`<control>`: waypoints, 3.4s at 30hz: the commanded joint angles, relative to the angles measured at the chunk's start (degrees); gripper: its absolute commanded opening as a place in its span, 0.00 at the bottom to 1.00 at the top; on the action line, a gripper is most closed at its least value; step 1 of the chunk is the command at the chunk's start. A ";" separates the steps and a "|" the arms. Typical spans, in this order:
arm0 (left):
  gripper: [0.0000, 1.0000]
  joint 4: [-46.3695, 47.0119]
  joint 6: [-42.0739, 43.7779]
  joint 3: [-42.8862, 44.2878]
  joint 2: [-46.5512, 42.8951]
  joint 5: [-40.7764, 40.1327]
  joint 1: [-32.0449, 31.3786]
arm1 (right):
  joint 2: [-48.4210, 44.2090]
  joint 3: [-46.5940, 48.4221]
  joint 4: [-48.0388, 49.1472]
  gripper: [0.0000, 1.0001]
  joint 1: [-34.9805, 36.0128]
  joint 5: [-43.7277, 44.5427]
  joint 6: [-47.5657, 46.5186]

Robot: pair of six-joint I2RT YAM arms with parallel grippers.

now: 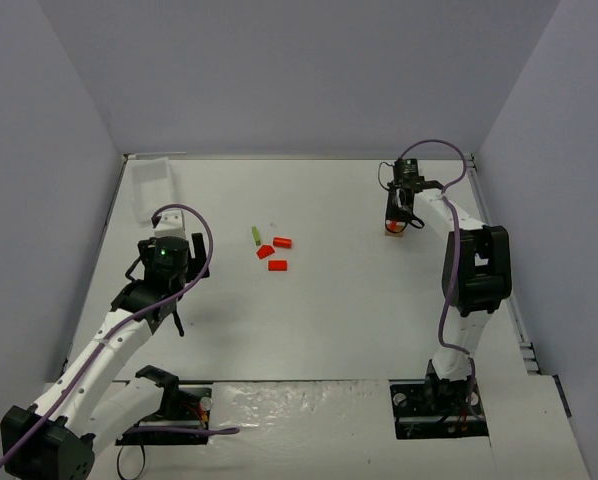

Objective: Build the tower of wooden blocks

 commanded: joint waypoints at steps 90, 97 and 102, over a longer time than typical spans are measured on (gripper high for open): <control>0.75 3.79 0.45 1.28 -0.41 1.07 0.43 | -4.00 0.06 -1.37 0.00 1.21 0.92 -0.59; 0.75 3.84 0.45 1.28 -0.51 1.07 0.43 | -3.86 0.57 -1.44 0.00 1.23 0.98 -0.28; 0.75 3.93 0.45 1.28 -0.53 1.07 0.43 | -3.79 0.37 -1.37 0.00 1.30 1.00 0.13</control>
